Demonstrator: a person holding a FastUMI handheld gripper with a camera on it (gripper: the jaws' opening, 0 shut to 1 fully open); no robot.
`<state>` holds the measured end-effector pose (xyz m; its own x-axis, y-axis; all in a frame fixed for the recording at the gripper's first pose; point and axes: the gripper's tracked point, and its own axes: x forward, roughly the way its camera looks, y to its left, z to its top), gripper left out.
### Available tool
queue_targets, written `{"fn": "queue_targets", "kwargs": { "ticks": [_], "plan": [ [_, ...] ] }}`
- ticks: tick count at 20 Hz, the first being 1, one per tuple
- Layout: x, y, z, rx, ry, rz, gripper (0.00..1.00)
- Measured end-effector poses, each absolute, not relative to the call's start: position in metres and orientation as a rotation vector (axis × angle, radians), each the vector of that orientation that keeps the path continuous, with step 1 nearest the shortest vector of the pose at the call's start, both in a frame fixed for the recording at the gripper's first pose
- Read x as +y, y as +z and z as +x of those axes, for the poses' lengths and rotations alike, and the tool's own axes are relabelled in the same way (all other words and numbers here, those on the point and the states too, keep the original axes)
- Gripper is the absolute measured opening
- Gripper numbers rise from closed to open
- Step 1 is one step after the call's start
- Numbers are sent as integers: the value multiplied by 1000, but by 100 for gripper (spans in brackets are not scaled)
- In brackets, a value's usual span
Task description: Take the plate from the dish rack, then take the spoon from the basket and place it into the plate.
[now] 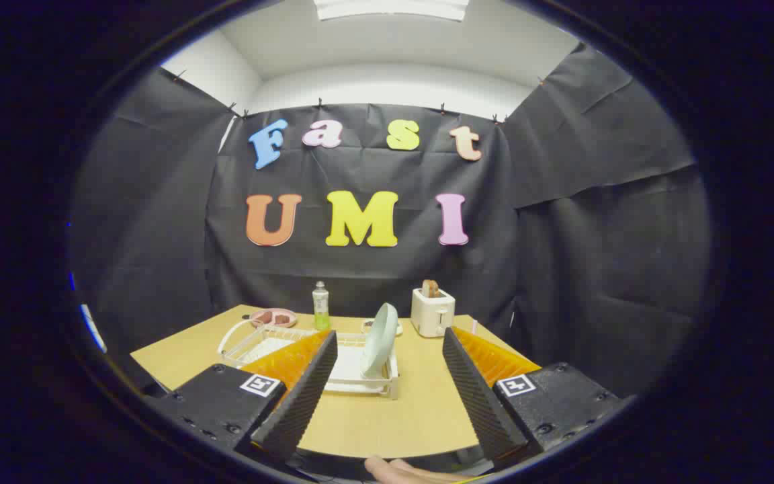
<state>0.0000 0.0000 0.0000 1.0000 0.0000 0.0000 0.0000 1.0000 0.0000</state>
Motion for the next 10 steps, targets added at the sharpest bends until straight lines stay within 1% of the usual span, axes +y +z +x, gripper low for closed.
{"fn": "queue_targets", "kwargs": {
  "ticks": [4,10],
  "plan": [
    [-7,0,-4,12,-6,16,100],
    [-10,2,-8,-18,-12,0,100]
  ]
}}
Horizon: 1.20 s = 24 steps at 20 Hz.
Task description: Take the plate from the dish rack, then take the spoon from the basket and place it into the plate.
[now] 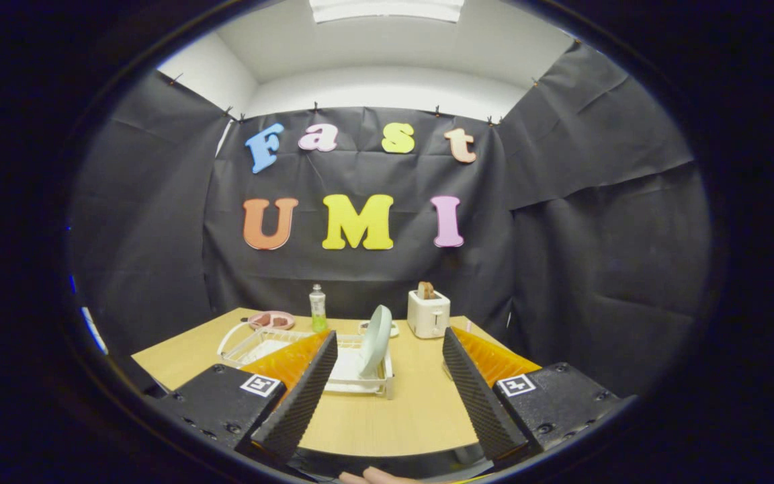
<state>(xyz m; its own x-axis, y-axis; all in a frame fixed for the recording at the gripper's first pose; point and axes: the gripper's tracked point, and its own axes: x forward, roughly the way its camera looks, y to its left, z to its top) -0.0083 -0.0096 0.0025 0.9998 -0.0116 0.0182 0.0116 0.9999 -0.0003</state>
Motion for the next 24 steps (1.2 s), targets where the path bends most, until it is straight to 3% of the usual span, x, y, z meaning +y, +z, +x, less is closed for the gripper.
{"fn": "queue_targets", "kwargs": {
  "ticks": [13,24],
  "plan": [
    [-10,20,1,4,-12,-9,100],
    [-21,26,114,262,-18,-10,100]
  ]
}}
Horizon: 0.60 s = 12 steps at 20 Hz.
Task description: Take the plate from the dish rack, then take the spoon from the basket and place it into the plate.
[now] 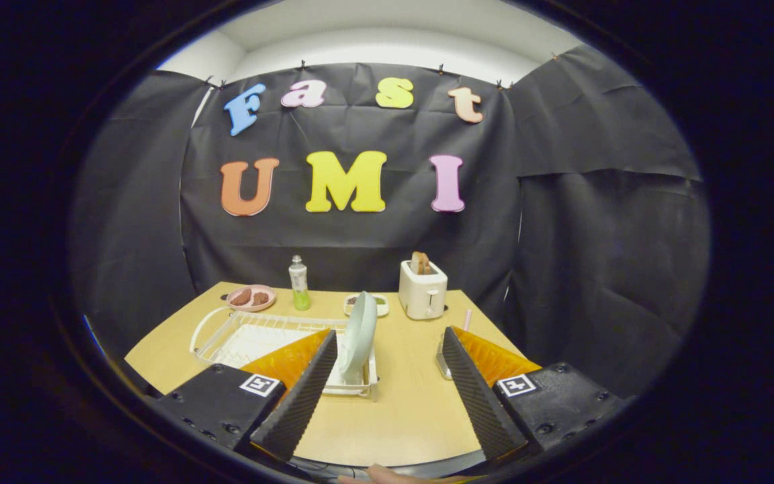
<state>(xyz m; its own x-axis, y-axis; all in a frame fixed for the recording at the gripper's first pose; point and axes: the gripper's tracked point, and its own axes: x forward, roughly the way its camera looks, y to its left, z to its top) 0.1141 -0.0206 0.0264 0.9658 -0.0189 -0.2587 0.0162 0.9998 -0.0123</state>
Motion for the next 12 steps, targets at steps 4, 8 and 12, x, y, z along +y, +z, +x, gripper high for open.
{"fn": "queue_targets", "kwargs": {
  "ticks": [4,8,12],
  "plan": [
    [-15,30,170,326,7,-8,100],
    [-11,20,225,431,9,-49,100],
    [-7,3,273,593,2,-97,100]
  ]
}}
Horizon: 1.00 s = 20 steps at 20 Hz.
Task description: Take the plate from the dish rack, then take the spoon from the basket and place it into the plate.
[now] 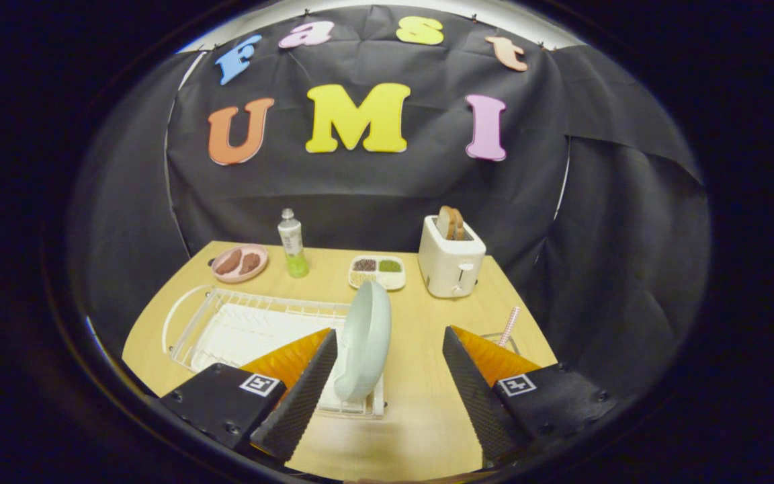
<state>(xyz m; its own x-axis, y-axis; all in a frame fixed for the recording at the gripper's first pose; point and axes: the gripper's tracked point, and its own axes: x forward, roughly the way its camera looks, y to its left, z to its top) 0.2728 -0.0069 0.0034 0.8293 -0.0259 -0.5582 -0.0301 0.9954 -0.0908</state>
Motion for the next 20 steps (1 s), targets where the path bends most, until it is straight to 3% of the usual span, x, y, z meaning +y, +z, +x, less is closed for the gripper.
{"fn": "queue_targets", "kwargs": {
  "ticks": [5,8,11,14,16,17,20],
  "plan": [
    [-1,-8,316,797,10,-140,100],
    [-9,-6,339,866,-62,-223,99],
    [-11,-6,354,932,-126,-269,83],
    [-12,-15,356,1008,-160,-322,74],
    [-4,-29,354,1089,-136,-340,62],
    [-6,-33,352,1122,-157,-352,38],
    [1,-30,353,1125,-188,-377,26]
  ]
}}
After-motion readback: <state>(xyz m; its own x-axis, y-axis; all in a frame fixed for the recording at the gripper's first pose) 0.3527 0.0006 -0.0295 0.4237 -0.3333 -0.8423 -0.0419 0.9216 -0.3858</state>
